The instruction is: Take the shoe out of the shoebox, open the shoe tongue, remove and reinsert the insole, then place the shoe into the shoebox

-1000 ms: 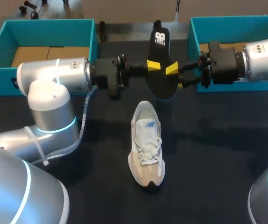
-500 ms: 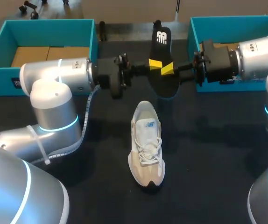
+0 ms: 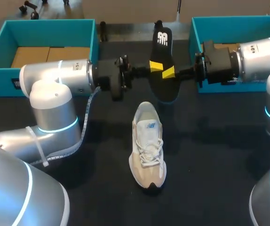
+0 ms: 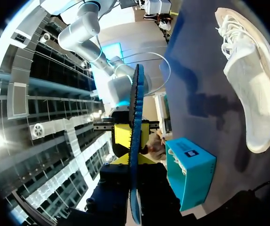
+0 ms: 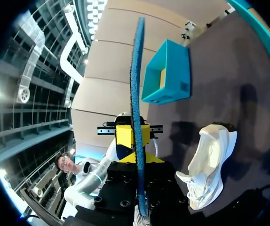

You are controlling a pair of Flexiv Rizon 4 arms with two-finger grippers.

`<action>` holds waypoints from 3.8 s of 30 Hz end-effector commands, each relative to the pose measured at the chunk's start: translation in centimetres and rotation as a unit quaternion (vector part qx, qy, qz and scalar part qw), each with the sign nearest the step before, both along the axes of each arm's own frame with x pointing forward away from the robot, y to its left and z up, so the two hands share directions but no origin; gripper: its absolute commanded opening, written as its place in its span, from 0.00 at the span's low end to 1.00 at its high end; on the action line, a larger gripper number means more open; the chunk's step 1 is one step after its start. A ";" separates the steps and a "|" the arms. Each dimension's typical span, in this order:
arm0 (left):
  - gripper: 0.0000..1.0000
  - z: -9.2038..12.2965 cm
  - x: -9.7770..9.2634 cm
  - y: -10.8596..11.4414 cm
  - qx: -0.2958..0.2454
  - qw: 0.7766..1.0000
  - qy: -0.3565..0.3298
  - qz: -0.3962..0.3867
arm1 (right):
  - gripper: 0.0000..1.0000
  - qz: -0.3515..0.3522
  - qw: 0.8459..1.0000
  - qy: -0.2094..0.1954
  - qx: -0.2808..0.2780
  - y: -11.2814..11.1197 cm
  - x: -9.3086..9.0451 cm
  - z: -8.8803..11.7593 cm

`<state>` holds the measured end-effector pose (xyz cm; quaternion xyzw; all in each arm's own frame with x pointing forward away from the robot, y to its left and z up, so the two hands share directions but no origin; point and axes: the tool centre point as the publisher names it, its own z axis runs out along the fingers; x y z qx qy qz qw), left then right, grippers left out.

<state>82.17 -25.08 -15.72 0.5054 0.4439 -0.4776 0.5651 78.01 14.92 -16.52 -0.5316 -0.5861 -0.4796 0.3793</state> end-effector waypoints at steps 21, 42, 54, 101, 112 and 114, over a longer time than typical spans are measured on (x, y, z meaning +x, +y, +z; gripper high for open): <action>1.00 -1.0 0.6 7.1 0.041 0.992 0.112 0.048 | 0.00 -0.047 0.997 -0.052 0.015 -0.6 0.1 -1.8; 1.00 -3.8 1.5 9.5 -0.002 0.964 0.242 0.113 | 0.00 -0.035 0.972 -0.226 0.052 0.2 0.5 -0.5; 1.00 -3.8 1.5 9.5 -0.002 0.964 0.242 0.113 | 0.00 -0.035 0.972 -0.226 0.052 0.2 0.5 -0.5; 1.00 -11.7 -3.1 13.7 0.429 0.725 0.516 0.153 | 0.00 -0.014 0.916 -0.395 0.075 0.8 3.9 -7.8; 1.00 -14.4 -4.0 12.6 0.403 0.712 0.549 0.173 | 0.00 -0.019 0.912 -0.402 0.077 1.0 4.0 -8.2; 1.00 -14.7 -4.1 12.6 0.403 0.709 0.551 0.178 | 0.00 -0.019 0.912 -0.402 0.077 1.0 4.0 -8.2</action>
